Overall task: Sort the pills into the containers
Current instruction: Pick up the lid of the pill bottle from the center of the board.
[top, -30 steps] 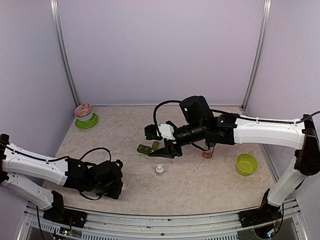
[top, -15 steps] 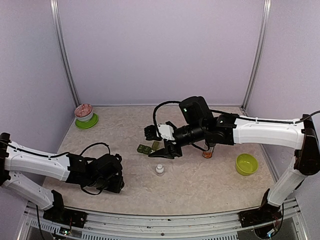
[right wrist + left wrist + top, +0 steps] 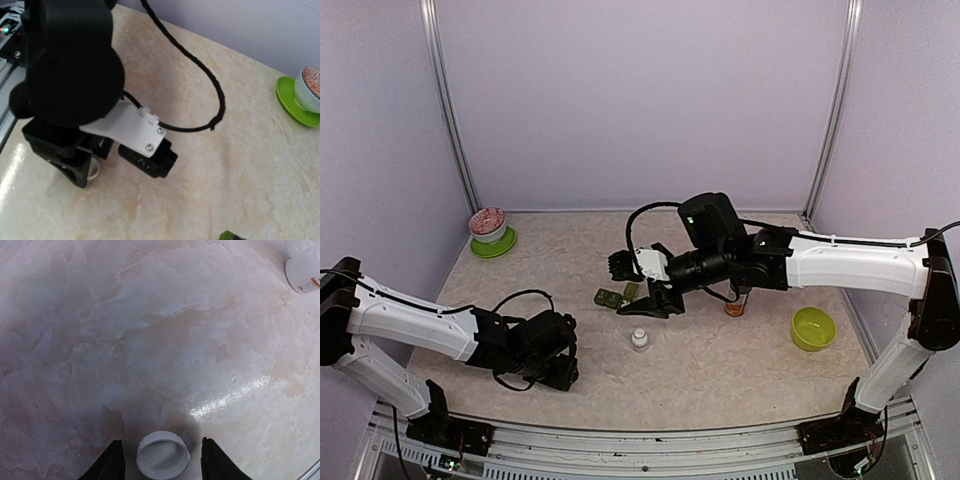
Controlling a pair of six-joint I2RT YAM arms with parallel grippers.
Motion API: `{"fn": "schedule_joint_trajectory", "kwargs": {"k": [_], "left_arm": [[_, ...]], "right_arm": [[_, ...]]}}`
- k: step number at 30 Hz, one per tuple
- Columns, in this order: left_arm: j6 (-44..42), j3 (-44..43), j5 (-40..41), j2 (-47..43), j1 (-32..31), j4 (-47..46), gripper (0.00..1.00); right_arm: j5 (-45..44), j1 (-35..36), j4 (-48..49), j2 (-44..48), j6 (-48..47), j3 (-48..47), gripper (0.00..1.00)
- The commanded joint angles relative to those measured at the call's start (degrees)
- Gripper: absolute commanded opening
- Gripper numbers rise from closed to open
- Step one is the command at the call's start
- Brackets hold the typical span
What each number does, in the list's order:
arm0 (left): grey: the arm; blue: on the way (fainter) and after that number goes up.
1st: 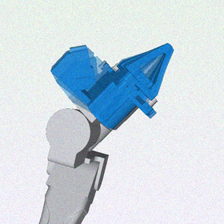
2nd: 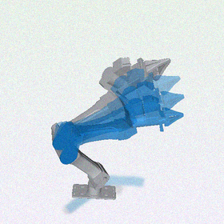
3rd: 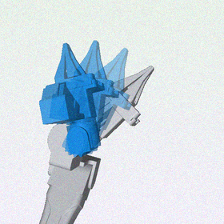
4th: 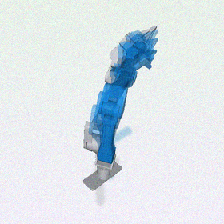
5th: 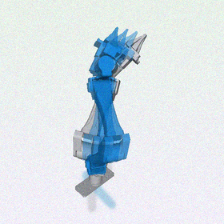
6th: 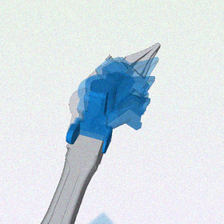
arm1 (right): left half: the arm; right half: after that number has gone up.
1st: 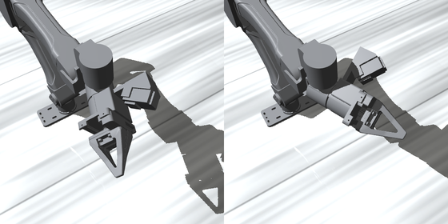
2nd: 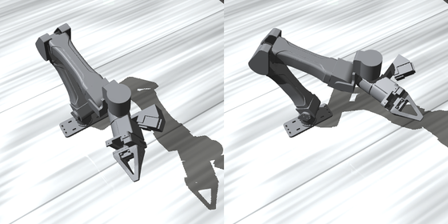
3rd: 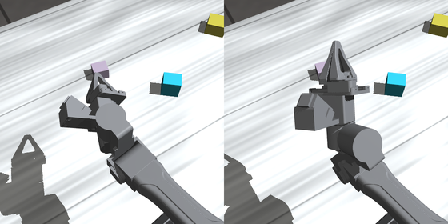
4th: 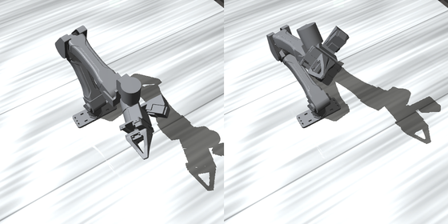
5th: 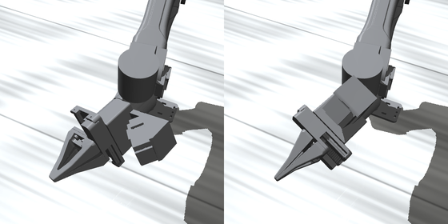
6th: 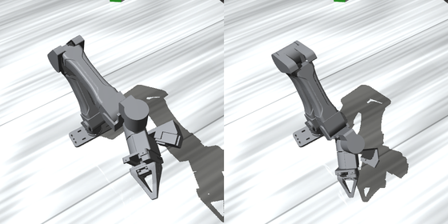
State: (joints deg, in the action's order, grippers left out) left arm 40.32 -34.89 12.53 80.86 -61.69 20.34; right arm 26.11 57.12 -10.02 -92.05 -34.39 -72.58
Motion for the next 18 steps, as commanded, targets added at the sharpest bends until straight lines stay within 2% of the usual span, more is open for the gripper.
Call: {"fn": "schedule_joint_trajectory", "kwargs": {"k": [1, 11, 18], "left_arm": [[-1.1, -1.3, -1.8, 1.3, 0.4, -1.7, 0.50], [-0.9, -0.9, -3.7, 1.4, 0.4, -1.5, 0.30], [-2.7, -1.4, -5.0, -2.1, 0.5, -3.3, 0.30]], "right_arm": [[0.5, -0.2, -0.6, -0.9, 0.6, -1.5, 0.61], [0.1, -0.2, -0.6, -0.8, 0.3, -1.3, 0.61], [0.0, -0.2, -0.5, -0.7, 0.0, -1.0, 0.61]]}}
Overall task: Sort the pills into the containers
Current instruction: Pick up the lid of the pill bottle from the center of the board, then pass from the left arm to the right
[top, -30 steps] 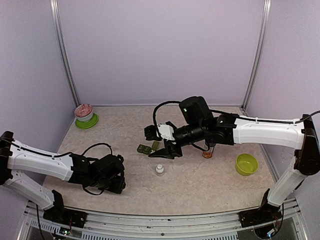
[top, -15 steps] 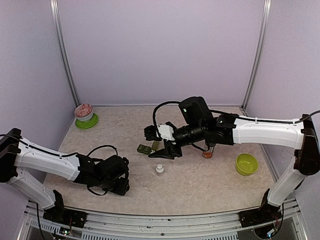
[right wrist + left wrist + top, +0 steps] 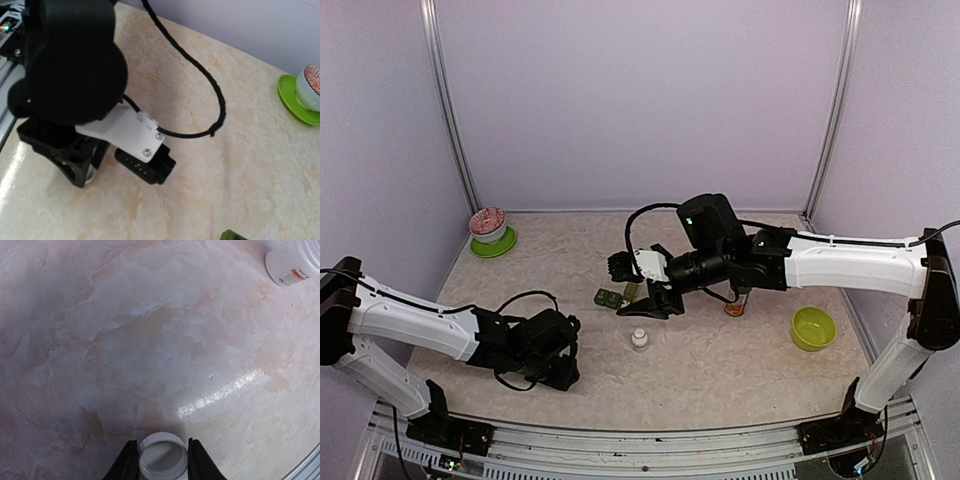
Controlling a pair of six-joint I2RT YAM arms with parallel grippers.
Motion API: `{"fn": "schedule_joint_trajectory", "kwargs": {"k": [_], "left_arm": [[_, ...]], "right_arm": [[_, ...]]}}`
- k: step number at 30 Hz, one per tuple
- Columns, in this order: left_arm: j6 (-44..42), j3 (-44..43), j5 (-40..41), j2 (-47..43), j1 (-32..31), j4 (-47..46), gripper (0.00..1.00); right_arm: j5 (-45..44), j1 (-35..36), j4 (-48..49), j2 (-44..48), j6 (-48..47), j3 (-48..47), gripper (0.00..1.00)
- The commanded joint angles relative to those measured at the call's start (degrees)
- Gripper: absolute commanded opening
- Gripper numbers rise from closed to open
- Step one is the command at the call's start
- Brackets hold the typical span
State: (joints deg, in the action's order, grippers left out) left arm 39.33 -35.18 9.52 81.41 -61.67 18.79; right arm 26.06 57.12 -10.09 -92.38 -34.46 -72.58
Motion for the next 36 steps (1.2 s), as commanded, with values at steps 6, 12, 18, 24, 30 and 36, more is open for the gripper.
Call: {"fn": "schedule_joint_trajectory", "kwargs": {"k": [6, 12, 18, 24, 30, 36], "left_arm": [[-3.3, 0.9, -10.7, -6.3, 1.5, -11.5, 0.34], [-4.4, 1.5, -16.8, -8.6, 3.6, -17.9, 0.35], [-5.2, 1.8, -25.2, -10.6, 7.0, -22.4, 0.35], [-7.8, 3.3, -34.7, -13.2, 9.0, -27.3, 0.34], [-9.6, 4.1, -44.0, -14.0, 9.9, -31.4, 0.34], [-6.3, 6.3, -52.3, -15.1, 10.7, -38.7, 0.34]], "right_arm": [[1.1, -0.2, -0.4, -0.2, -0.2, -0.6, 0.61], [5.4, -0.2, 2.5, 1.7, -3.4, 4.6, 0.63], [8.7, -0.2, 9.7, 5.6, -10.1, 13.3, 0.64], [7.6, -0.2, 15.2, 5.5, -11.9, 17.1, 0.65], [10.6, -0.2, 17.5, 3.5, -14.2, 16.4, 0.63], [14.9, 0.0, 21.3, 4.7, -16.6, 18.4, 0.57]]}}
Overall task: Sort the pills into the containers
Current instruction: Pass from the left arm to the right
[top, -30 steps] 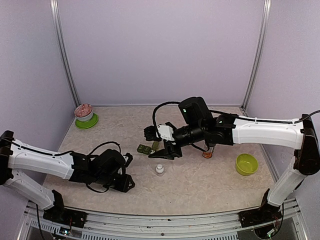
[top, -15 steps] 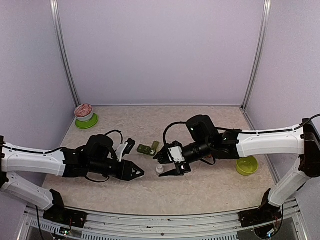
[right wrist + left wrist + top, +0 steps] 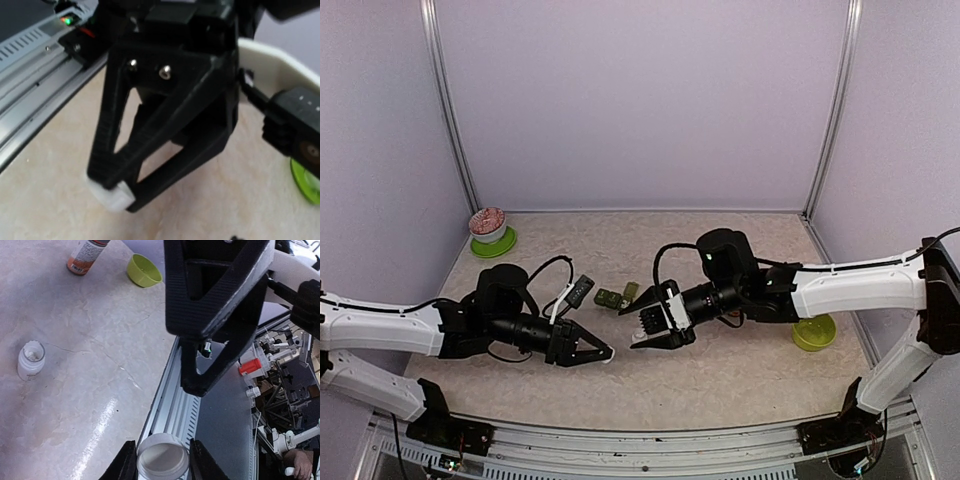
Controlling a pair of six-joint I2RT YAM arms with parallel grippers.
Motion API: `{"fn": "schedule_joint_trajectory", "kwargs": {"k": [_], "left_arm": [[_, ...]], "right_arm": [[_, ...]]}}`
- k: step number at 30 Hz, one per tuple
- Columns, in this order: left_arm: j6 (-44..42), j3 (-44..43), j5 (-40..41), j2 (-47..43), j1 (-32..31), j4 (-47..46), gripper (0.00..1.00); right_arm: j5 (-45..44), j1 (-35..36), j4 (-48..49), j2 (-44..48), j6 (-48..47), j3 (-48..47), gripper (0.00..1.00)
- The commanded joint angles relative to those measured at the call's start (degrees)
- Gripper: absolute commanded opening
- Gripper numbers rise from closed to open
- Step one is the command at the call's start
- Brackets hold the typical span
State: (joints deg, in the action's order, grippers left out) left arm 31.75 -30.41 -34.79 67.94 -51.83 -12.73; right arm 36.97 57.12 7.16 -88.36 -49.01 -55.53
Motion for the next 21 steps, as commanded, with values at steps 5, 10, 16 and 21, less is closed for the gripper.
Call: {"fn": "schedule_joint_trajectory", "kwargs": {"k": [5, 10, 16, 21], "left_arm": [[3.8, 2.4, -11.6, -2.1, 1.4, -11.3, 0.34], [4.9, 2.4, -13.1, -1.8, 1.4, -13.3, 0.34], [5.9, 2.4, -14.3, -1.3, 1.4, -14.6, 0.34], [6.8, 2.9, -14.7, -1.4, 1.3, -15.8, 0.34]], "right_arm": [[7.2, 0.9, 3.5, 1.1, -4.4, 1.5, 0.56], [7.2, 2.2, 2.0, 0.6, -5.1, 0.5, 0.56], [7.2, 4.2, 1.3, -0.9, -5.5, -1.1, 0.55], [7.2, 5.3, 1.6, -2.7, -4.9, -2.4, 0.51]]}}
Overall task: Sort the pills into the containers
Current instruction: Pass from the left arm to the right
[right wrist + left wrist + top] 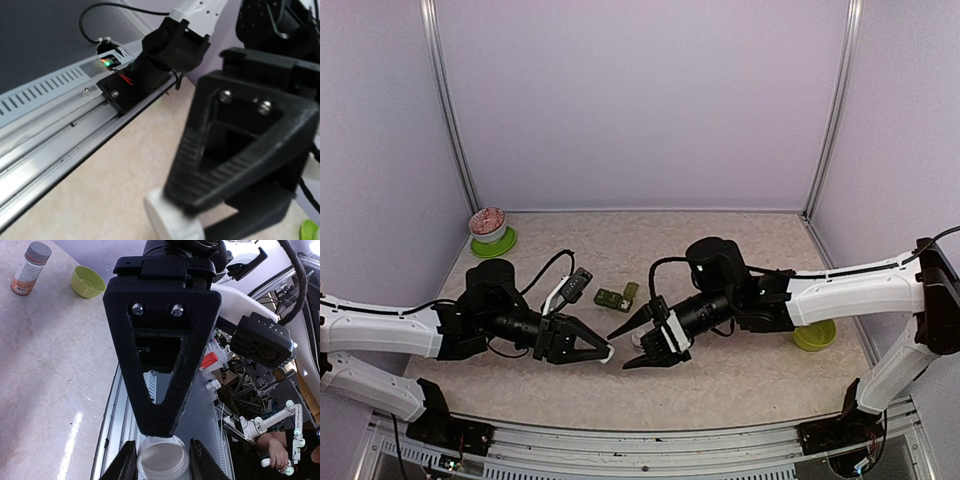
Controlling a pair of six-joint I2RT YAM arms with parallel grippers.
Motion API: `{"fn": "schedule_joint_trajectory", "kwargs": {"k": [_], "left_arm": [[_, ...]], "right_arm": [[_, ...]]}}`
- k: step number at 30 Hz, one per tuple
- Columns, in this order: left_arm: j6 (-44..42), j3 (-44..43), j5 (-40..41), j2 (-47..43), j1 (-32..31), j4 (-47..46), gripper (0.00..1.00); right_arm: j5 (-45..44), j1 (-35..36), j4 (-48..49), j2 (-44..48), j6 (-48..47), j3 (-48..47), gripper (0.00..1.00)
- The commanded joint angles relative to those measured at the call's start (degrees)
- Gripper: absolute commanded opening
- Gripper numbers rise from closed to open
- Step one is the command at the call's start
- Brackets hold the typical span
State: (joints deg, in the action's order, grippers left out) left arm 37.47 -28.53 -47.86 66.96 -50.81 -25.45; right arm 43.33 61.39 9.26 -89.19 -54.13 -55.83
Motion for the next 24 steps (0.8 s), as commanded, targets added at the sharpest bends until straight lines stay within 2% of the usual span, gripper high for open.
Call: {"fn": "schedule_joint_trajectory", "kwargs": {"k": [1, 8, 24], "left_arm": [[1.2, 1.0, -1.6, -0.4, 0.2, -3.4, 0.34], [1.7, 1.4, -1.9, -0.2, 0.0, -4.0, 0.34], [2.5, 1.6, -2.6, 0.9, -1.3, -5.9, 0.34]], "right_arm": [[0.9, 1.2, -0.5, -2.2, 0.3, -2.2, 0.51], [1.6, 2.1, 0.7, -3.0, 0.5, -2.7, 0.47], [1.5, 2.9, 1.6, -4.5, 0.3, -4.0, 0.31]]}}
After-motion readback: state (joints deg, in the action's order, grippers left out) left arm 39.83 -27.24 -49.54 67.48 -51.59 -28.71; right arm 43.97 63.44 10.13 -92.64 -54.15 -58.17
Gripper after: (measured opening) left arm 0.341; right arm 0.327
